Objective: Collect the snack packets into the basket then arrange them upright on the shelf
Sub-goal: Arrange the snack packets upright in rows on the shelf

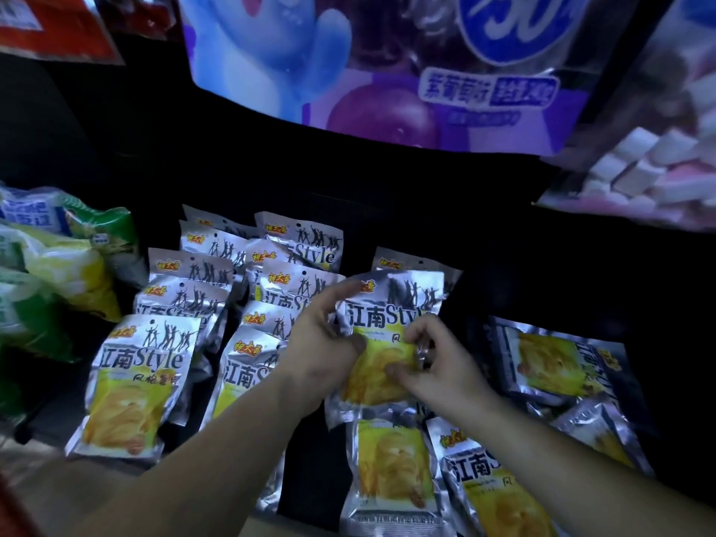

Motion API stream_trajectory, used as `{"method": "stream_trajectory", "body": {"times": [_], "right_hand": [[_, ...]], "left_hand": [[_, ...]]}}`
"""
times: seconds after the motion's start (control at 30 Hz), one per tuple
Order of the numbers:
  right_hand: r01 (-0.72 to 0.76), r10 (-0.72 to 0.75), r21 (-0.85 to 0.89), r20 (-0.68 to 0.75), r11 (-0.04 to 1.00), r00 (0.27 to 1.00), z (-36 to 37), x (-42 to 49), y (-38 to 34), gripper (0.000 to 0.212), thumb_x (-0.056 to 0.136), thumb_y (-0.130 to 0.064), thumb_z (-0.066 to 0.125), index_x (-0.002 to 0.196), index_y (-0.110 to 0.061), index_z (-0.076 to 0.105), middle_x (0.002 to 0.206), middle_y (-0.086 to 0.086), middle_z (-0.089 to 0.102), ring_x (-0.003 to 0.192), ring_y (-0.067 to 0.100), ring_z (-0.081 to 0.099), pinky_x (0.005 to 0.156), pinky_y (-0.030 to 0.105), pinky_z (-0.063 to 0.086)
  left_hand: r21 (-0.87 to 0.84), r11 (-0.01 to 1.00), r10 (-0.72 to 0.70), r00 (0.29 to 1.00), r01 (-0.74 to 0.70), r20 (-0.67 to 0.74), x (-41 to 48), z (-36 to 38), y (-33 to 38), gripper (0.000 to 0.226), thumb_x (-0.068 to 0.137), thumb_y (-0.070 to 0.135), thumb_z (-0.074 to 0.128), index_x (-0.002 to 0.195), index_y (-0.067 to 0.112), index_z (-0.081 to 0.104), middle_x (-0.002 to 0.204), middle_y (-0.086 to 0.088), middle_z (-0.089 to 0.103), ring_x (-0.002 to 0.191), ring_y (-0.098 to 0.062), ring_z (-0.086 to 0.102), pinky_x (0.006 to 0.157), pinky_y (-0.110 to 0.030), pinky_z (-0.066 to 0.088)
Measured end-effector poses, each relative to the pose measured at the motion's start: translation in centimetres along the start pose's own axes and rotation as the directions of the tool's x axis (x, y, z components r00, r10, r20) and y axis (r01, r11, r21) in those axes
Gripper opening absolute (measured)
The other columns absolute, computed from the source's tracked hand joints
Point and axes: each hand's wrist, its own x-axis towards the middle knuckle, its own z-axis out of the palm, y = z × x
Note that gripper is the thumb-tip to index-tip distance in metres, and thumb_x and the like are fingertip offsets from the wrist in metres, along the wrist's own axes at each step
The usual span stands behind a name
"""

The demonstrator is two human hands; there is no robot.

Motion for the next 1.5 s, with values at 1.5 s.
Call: {"method": "stream_trajectory", "body": {"times": [1.5], "right_hand": [[-0.197, 0.144, -0.340, -0.174, 0.920, 0.974, 1.3, 4.6, 2.4, 0.025, 0.090, -0.021, 0.074, 0.096, -0.029, 0.051, 0.114, 0.000, 0.047, 0.082, 0.016, 0.057, 0.062, 0.027, 0.043]], "left_hand": [[0.200, 0.966, -0.184, 0.978, 0.162, 0.097, -6.0, -4.5, -4.4, 0.051, 0.071, -0.009, 0.066, 0.101, 0.032, 0.073, 0.069, 0.003, 0.062, 0.048, -0.007, 0.048, 0.048, -0.022, 0.043]]}}
